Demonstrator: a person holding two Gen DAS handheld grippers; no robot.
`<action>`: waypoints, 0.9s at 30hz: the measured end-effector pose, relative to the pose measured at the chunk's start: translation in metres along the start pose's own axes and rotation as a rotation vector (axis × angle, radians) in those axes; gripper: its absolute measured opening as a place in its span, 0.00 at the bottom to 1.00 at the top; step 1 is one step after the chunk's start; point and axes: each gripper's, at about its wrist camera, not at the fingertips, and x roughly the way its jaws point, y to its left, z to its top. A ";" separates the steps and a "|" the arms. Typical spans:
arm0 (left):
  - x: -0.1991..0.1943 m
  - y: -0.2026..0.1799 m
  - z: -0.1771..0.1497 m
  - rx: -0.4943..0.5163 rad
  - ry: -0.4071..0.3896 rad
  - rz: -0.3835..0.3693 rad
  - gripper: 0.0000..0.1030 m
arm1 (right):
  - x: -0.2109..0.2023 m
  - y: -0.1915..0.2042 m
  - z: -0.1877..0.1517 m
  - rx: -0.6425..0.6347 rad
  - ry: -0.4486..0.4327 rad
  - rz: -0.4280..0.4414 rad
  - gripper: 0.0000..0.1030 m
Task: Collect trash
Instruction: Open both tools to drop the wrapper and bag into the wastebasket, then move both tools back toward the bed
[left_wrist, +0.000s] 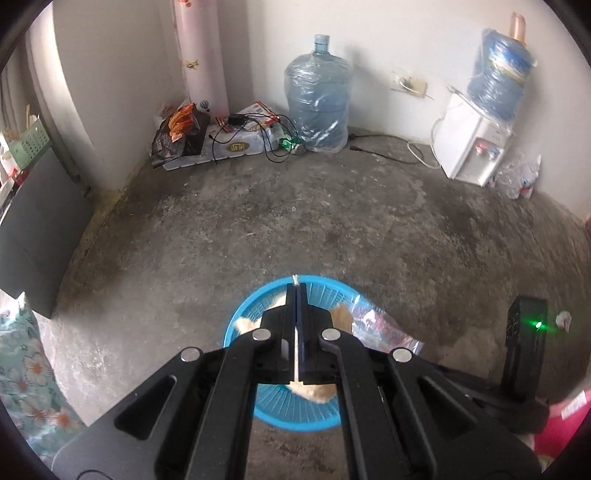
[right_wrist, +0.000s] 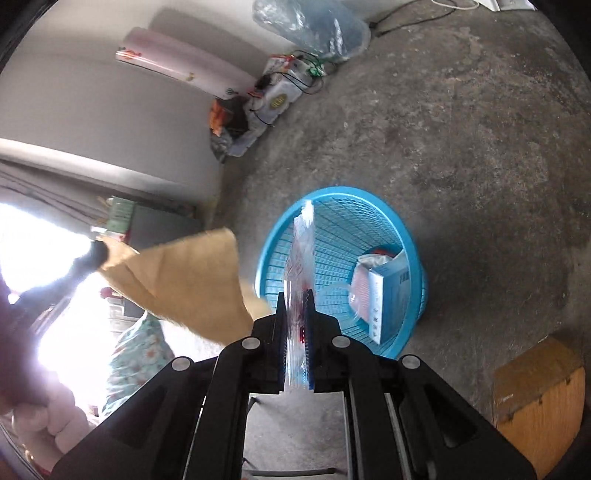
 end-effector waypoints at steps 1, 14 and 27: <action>0.006 0.002 -0.001 -0.014 0.002 0.005 0.17 | 0.007 -0.003 0.001 0.005 0.005 -0.012 0.11; -0.037 0.030 -0.008 -0.080 -0.065 0.048 0.70 | -0.005 -0.022 -0.023 0.061 -0.086 -0.062 0.45; -0.301 0.087 -0.064 0.000 -0.214 0.047 0.71 | -0.095 0.078 -0.088 -0.203 -0.068 0.081 0.61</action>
